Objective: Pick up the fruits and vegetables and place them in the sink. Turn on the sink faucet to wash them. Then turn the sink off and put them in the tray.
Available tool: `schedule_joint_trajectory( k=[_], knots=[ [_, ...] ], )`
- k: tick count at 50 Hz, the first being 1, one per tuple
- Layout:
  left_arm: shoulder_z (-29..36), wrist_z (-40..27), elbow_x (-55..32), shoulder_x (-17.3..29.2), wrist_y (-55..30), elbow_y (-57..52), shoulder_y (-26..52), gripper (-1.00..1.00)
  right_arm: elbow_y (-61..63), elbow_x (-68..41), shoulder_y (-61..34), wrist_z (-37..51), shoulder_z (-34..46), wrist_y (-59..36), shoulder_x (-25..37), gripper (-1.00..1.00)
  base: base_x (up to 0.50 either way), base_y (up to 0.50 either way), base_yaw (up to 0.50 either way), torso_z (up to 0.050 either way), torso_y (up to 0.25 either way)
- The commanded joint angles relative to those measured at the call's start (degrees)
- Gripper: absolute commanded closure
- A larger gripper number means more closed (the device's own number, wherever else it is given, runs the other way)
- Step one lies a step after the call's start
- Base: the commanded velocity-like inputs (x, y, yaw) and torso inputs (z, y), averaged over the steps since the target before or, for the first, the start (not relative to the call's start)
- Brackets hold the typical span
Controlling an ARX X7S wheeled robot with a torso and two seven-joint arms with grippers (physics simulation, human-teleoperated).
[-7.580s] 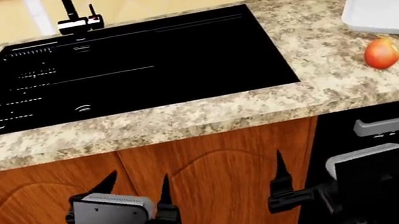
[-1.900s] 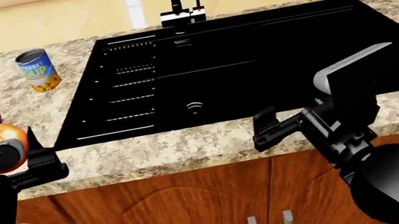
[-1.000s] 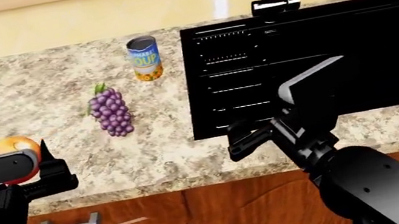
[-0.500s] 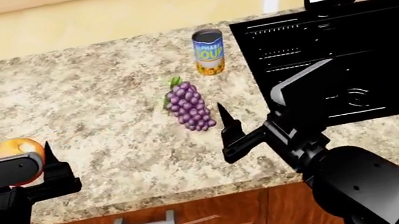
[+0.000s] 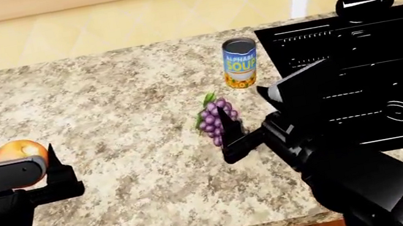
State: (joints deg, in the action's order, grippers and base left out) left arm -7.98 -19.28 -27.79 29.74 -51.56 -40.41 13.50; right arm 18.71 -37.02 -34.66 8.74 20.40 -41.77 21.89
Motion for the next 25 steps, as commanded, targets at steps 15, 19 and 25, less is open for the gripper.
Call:
schedule_joint_trajectory(
  k=[15,19,25],
  knots=[
    [0.38,0.2,-0.25,0.04,2.59,1.53,-1.22,1.0,-22.4,-9.67,-23.65,-0.84,0.35,-22.58,-7.99,-1.0,0.0,0.0,0.0,0.0,0.001],
    [-0.02,0.39,-0.36,-0.03,3.17,1.79,-1.61,1.0,-26.23,-20.5,-21.25,0.28,-7.84,-30.17,-11.78,-1.0,0.0,0.0,0.0,0.0,0.0],
    [-0.37,0.33,-0.58,0.14,3.12,1.57,-1.65,1.0,-31.28,-24.71,-20.01,2.22,-10.66,-34.46,-13.33,-1.0,0.0,0.0,0.0,0.0,0.0]
  ],
)
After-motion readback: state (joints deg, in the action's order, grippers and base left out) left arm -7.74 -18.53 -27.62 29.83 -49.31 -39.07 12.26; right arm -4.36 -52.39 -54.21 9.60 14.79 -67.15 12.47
